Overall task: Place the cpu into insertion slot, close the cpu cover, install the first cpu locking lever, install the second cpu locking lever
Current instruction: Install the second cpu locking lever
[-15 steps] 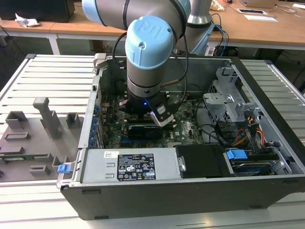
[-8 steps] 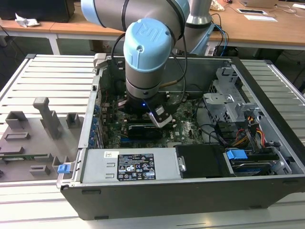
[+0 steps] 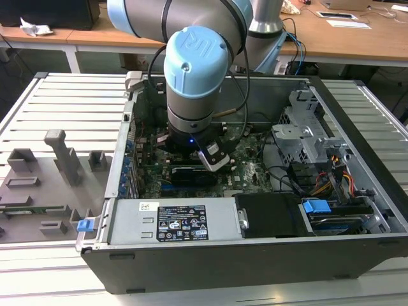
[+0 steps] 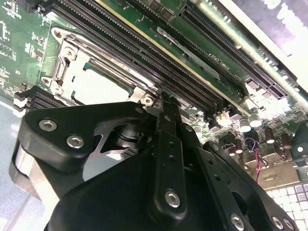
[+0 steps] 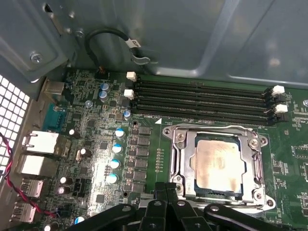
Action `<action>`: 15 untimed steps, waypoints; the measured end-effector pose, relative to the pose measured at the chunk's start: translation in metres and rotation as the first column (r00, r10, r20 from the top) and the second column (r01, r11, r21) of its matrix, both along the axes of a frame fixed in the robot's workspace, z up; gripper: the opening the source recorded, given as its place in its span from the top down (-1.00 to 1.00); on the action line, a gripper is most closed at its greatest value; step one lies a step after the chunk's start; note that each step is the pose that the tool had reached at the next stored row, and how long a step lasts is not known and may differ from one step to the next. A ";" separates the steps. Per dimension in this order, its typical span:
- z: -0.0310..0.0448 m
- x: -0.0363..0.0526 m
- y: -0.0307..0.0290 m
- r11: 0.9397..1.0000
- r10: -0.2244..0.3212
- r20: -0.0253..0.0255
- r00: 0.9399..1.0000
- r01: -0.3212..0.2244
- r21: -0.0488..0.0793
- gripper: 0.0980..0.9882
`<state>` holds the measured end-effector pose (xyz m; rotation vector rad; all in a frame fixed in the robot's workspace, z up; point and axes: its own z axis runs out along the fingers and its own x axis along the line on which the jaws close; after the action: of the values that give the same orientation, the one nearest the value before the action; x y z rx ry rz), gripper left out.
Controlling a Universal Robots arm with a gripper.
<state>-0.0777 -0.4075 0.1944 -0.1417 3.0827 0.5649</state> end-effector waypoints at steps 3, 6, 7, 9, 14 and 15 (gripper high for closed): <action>-0.0004 0.0000 -0.0005 1.000 0.000 0.000 1.000 0.000 0.003 0.98; -0.0006 0.0000 -0.0006 1.000 0.000 0.000 1.000 0.000 0.004 0.98; -0.0010 0.0000 -0.0006 1.000 0.000 0.000 1.000 0.000 0.004 0.98; -0.0027 0.0000 -0.0006 1.000 0.000 0.000 1.000 0.000 0.004 0.98; -0.0028 0.0000 -0.0008 1.000 0.000 0.000 1.000 0.000 0.003 0.98; -0.0018 0.0000 -0.0009 1.000 0.000 0.000 1.000 0.000 0.003 0.98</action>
<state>-0.0778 -0.4084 0.1926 -0.1419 3.0815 0.5699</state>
